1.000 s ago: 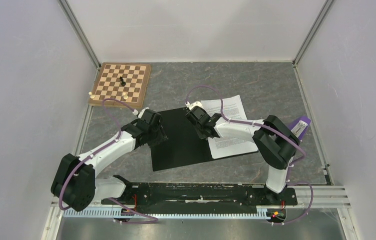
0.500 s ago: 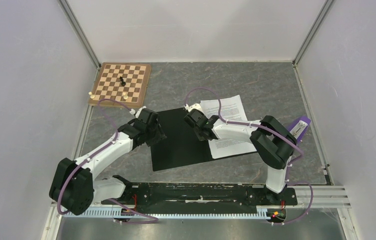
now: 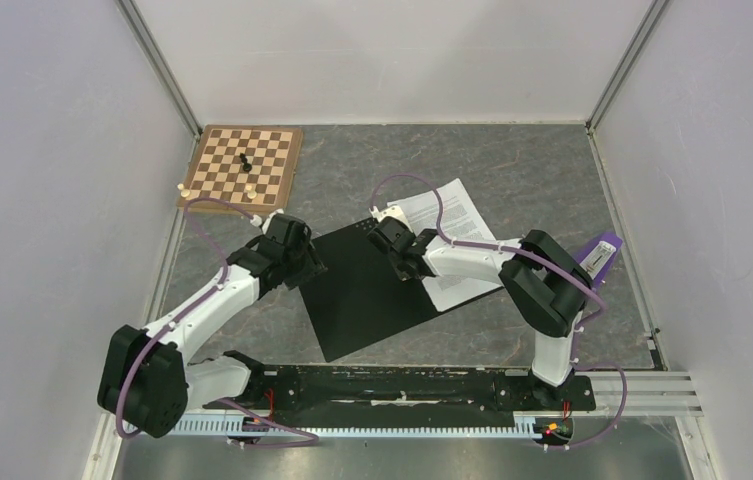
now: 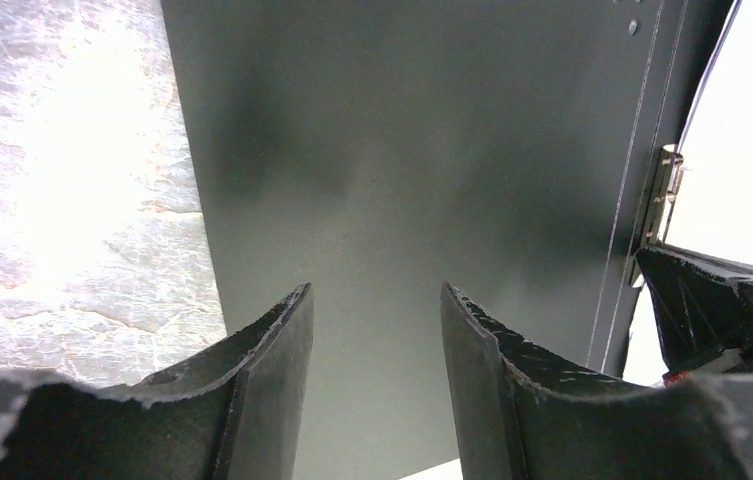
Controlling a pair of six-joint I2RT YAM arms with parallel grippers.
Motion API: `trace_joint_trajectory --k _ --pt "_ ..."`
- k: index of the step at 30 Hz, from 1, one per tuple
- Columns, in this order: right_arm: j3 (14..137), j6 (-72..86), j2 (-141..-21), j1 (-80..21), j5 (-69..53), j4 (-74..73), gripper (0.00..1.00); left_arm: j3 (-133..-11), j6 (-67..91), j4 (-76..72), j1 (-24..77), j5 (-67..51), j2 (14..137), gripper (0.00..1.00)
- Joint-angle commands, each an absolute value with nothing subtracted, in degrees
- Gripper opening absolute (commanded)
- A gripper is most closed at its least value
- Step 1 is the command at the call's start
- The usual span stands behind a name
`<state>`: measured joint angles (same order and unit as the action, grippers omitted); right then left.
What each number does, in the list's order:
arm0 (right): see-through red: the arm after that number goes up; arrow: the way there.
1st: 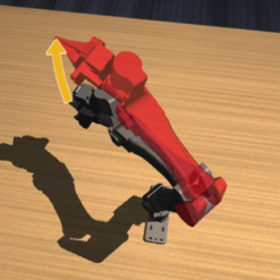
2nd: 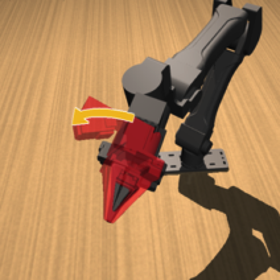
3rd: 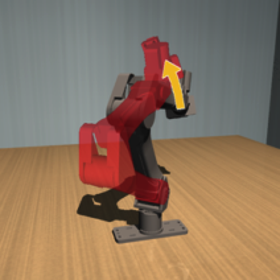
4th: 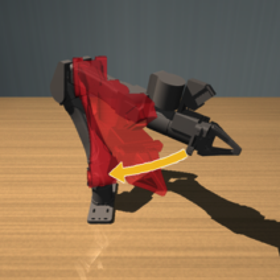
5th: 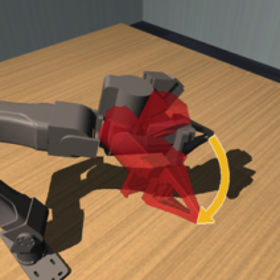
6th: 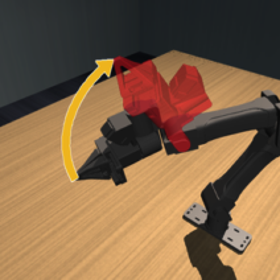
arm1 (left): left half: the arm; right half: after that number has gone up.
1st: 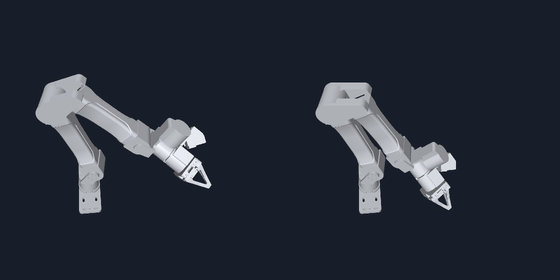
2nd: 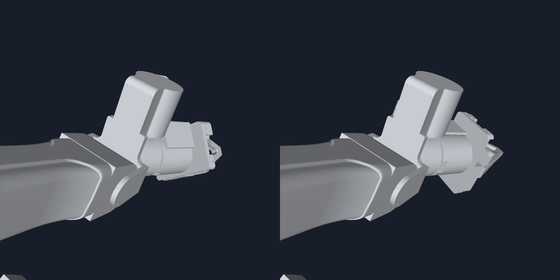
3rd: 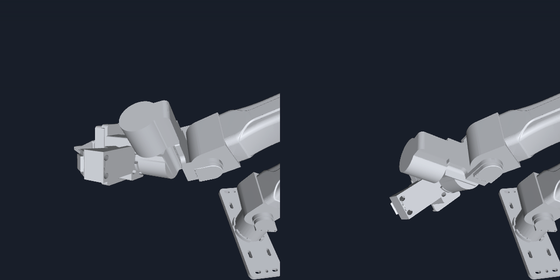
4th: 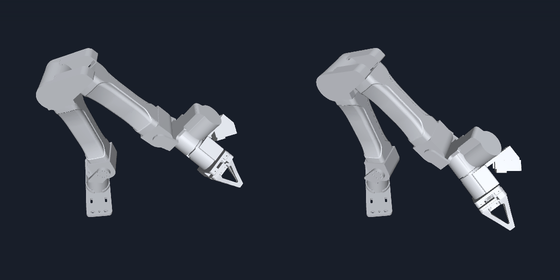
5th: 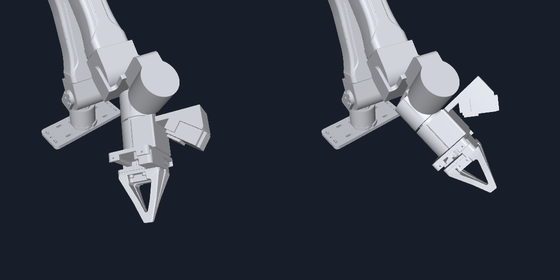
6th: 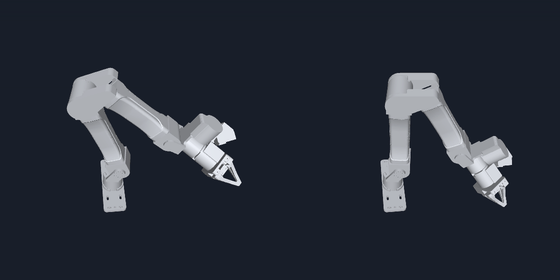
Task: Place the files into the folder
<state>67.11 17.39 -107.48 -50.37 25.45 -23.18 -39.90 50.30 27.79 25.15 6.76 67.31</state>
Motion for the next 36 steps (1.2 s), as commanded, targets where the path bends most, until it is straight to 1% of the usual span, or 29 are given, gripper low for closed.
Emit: trace_joint_trajectory --k 1,8,16,24,31,36 --pt "69.61 16.86 -106.66 -50.39 24.86 -26.26 0.0 -40.96 44.83 28.3 22.07 4.36 65.41 0.58" --pt "72.72 16.34 -102.61 -49.13 22.57 -26.96 0.0 -39.58 41.5 28.49 17.75 0.29 64.15 0.65" --pt "73.45 15.95 -98.44 -47.1 20.43 -27.63 0.0 -32.58 44.46 21.28 15.32 -8.98 63.0 0.76" --pt "73.93 15.83 -96.14 -44.65 19.1 -28.65 0.0 -26.49 48.34 16.02 14.96 -9.81 56.63 0.79" --pt "74.83 15.8 -94.26 -42.26 15.24 -29.16 0.0 -19.55 52.67 6.13 14.94 -13.04 52.1 0.81" --pt "75.72 15.4 -93.22 -41.08 14.2 -30.05 0.0 -17.83 53.14 3.77 14.89 -13.91 49.24 0.82"
